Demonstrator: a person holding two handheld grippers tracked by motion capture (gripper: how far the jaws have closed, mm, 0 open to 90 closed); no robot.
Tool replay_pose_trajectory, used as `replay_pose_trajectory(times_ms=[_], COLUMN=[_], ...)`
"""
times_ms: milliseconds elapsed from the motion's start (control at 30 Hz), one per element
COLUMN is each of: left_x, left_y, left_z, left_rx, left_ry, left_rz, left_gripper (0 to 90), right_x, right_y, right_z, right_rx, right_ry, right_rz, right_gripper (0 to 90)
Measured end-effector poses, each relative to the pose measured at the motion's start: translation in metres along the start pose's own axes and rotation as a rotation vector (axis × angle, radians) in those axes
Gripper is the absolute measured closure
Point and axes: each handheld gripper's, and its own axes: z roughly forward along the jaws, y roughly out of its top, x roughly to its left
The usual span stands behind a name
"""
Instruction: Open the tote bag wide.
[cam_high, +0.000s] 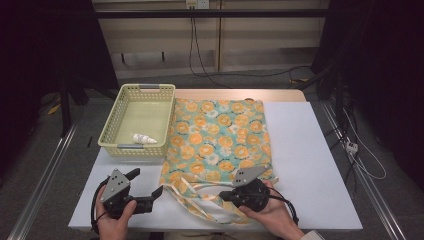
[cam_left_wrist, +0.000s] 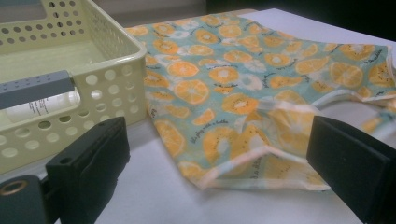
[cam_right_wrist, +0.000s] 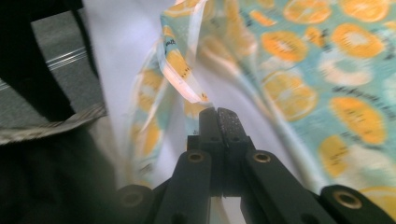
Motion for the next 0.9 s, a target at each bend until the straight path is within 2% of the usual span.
replay_pose_trajectory(times_ms=[33,100,133,167,333,500,733,900], left_x=[0.0,0.0,0.0,0.0,0.0,0.001,0.001,0.002], left_y=[0.0,0.0,0.0,0.0,0.0,0.0,0.0,0.0], left_z=[0.0,0.0,0.0,0.0,0.0,0.0,0.001,0.001], left_rx=[0.002,0.003,0.003,0.003,0.003,0.004,0.005,0.005], left_ry=[0.001,0.0,0.0,0.0,0.001,0.001,0.002,0.002], left_rz=[0.004,0.001,0.002,0.002,0.003,0.0,0.002,0.001], left_gripper=[5.6,5.6,5.6,5.6,5.6,5.6,5.6,5.6], right_x=[-0.008,-0.011,-0.021,-0.021,-0.044,-0.056,-0.083,-0.101], right_y=[0.004,0.005,0.009,0.009,0.019,0.025,0.026,0.026], right_z=[0.0,0.0,0.001,0.001,0.005,0.005,0.018,0.026], right_rx=[-0.012,-0.016,-0.026,-0.026,-0.044,-0.058,-0.042,-0.029], right_ry=[-0.018,-0.02,-0.035,-0.035,-0.07,-0.107,-0.154,-0.169], right_rz=[0.001,0.006,0.021,0.021,0.036,0.035,0.065,0.086], right_gripper=[90.0,90.0,90.0,90.0,90.0,90.0,90.0,90.0])
